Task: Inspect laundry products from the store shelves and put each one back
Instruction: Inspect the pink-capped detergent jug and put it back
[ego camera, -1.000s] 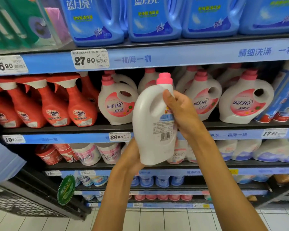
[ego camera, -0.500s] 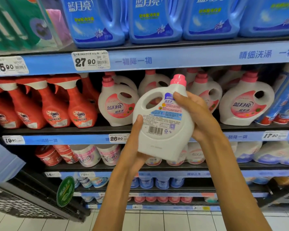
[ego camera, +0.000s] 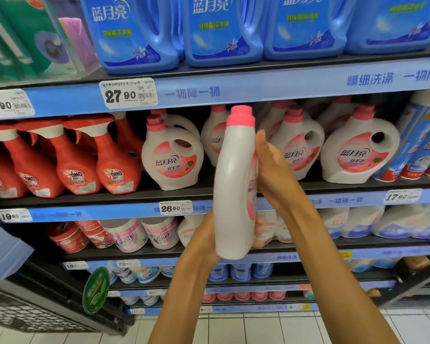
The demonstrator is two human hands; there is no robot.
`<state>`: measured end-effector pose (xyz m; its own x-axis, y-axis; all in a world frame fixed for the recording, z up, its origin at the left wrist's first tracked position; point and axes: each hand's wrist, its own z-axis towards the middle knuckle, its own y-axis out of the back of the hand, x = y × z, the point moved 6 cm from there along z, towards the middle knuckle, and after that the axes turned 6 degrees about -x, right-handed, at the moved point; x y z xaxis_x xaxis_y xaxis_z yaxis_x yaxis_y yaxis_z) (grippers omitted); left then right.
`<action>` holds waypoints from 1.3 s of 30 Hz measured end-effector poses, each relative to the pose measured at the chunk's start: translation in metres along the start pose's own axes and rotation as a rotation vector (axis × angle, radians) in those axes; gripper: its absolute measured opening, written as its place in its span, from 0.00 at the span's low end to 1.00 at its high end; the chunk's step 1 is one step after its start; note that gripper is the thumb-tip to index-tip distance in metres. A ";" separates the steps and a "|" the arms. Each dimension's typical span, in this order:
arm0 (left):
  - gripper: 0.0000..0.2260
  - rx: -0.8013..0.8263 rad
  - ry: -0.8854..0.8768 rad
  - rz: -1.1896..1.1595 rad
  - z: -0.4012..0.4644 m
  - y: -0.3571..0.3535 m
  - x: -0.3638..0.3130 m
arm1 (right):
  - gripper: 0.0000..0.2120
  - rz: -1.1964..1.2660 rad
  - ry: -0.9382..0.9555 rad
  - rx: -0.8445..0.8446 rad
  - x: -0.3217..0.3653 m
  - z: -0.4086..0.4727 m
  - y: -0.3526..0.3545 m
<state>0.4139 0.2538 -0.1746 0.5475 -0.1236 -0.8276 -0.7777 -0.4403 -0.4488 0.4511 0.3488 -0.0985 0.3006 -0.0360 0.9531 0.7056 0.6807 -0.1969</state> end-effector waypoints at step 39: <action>0.24 -0.150 -0.366 0.149 0.007 0.033 -0.021 | 0.11 -0.301 0.019 -0.130 -0.010 0.002 0.044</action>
<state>0.3746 0.2481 -0.1750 0.2659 0.1163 -0.9570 -0.7715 -0.5696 -0.2836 0.4774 0.3804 -0.1165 0.0773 -0.2354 0.9688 0.8402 0.5385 0.0638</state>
